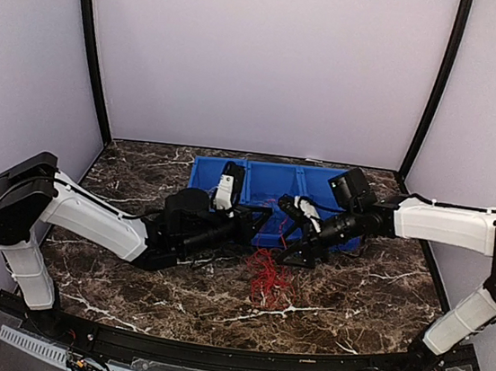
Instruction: Untangle the cables
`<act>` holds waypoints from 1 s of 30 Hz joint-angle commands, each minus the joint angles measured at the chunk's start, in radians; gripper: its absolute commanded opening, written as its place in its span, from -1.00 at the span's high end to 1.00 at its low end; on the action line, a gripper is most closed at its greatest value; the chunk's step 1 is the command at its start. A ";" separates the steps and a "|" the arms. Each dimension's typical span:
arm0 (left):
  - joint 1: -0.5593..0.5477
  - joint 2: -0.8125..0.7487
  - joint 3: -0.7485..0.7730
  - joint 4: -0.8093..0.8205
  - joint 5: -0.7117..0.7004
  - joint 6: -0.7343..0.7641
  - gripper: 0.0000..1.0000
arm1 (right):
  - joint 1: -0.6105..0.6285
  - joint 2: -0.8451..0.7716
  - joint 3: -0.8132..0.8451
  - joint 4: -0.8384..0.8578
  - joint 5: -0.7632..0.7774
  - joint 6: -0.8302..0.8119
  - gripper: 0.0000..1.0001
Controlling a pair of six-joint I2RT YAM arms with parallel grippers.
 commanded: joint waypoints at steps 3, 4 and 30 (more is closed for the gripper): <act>-0.005 -0.105 -0.073 0.094 -0.111 -0.091 1.00 | 0.102 0.120 0.040 0.170 0.281 0.118 -0.41; -0.006 -0.114 -0.080 0.094 -0.120 -0.098 1.00 | 0.104 0.130 0.037 0.195 0.309 0.137 -0.41; -0.026 -0.371 -0.100 -0.026 -0.206 0.034 1.00 | 0.113 0.416 0.059 0.257 0.077 0.218 0.73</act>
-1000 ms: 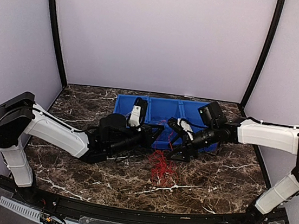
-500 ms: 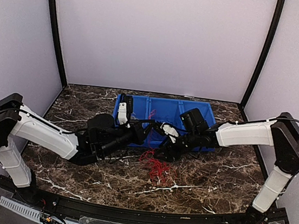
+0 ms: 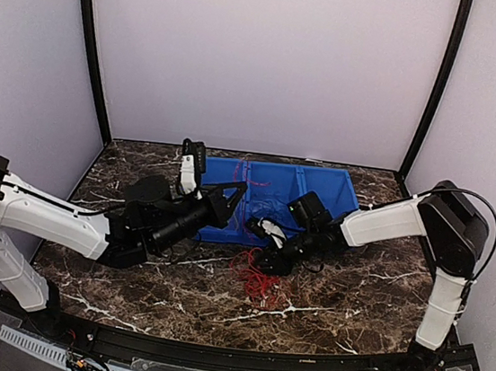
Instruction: Untangle the cables
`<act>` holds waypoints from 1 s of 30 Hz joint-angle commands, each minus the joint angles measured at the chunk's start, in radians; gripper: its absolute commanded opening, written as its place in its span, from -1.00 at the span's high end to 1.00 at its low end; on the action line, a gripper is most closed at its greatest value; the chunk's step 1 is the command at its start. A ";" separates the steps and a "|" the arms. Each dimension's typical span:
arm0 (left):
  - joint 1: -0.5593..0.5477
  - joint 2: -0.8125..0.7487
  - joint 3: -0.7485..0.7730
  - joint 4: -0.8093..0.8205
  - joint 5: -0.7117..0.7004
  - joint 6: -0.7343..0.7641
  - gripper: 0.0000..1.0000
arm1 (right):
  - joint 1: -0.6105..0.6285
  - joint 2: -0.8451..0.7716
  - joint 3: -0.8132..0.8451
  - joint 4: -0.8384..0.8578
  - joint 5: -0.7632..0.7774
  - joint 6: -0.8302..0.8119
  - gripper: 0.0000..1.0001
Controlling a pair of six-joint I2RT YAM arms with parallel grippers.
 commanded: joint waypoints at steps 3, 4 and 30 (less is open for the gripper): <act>-0.005 -0.229 0.088 -0.126 -0.080 0.251 1.00 | 0.007 0.060 -0.001 -0.038 -0.038 -0.014 0.69; -0.005 -0.273 0.102 -0.162 -0.089 0.278 1.00 | 0.007 0.067 0.001 -0.043 -0.036 -0.013 0.68; -0.005 -0.446 0.859 -0.587 -0.205 0.941 1.00 | 0.006 0.141 0.024 -0.090 -0.041 -0.026 0.99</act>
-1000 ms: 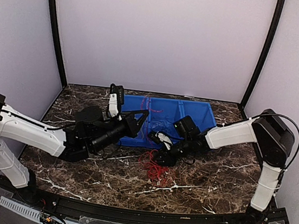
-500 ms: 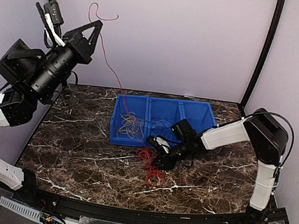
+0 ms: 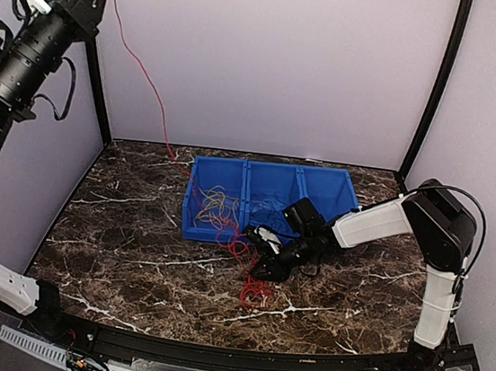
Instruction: Untangle the cables
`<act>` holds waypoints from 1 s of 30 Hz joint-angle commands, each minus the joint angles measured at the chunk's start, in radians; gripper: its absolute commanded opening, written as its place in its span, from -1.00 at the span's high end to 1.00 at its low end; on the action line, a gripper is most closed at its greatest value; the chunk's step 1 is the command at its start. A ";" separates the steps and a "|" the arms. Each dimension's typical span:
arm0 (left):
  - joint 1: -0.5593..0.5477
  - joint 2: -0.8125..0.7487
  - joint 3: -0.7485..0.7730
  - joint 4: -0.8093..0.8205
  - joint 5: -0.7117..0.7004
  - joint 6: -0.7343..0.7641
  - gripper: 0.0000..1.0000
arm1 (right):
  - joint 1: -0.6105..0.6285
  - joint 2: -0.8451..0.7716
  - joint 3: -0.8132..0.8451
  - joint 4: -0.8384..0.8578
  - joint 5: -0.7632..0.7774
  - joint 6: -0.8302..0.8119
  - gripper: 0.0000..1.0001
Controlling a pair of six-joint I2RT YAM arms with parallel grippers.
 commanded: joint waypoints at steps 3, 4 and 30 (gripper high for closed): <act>-0.003 0.055 0.340 -0.112 0.008 0.159 1.00 | 0.006 0.047 0.002 -0.069 0.033 -0.018 1.00; -0.003 0.068 0.362 -0.119 0.010 0.181 1.00 | 0.005 0.050 0.002 -0.069 0.034 -0.018 1.00; -0.005 -0.164 -0.342 0.006 -0.119 -0.158 1.00 | 0.006 -0.316 0.095 -0.513 0.316 -0.349 -0.09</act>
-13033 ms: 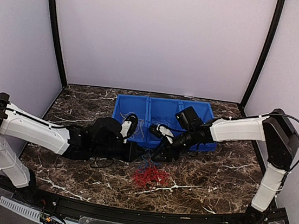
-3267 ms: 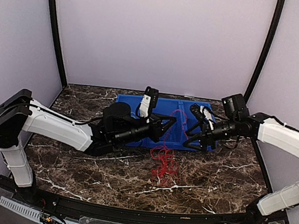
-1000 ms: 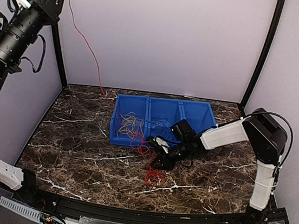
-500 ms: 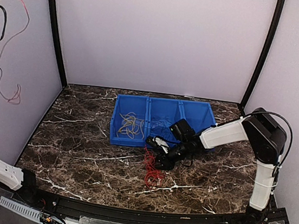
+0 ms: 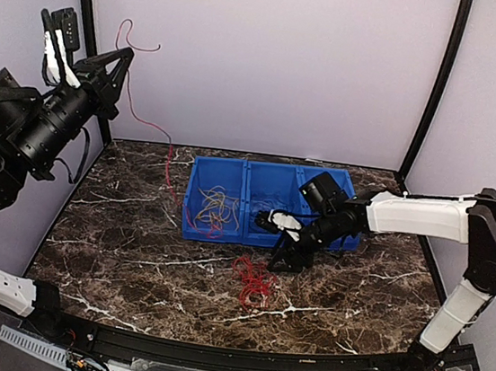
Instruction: Untangle the cables
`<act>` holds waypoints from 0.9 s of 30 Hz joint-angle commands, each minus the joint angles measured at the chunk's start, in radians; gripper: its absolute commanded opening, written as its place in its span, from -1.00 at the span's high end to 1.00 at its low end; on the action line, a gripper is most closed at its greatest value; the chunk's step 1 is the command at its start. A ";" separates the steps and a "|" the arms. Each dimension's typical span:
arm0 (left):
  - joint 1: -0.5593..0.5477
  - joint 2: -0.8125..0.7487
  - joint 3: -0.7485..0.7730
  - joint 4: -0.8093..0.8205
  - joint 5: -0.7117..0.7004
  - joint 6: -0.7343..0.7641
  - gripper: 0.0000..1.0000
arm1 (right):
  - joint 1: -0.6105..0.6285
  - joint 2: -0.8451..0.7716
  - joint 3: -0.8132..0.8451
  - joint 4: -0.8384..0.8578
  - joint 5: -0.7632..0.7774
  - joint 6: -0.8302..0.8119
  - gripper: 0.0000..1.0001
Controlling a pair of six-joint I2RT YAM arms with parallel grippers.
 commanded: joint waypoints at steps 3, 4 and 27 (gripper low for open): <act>-0.003 -0.022 -0.089 0.061 -0.009 -0.132 1.00 | 0.005 -0.060 0.087 -0.200 0.151 -0.131 -0.13; -0.003 -0.010 -0.092 0.049 -0.006 -0.144 1.00 | 0.004 -0.070 0.104 -0.218 0.159 -0.141 -0.16; -0.003 0.061 -0.231 0.088 0.088 -0.396 1.00 | 0.040 -0.067 0.421 -0.050 -0.168 0.028 -0.58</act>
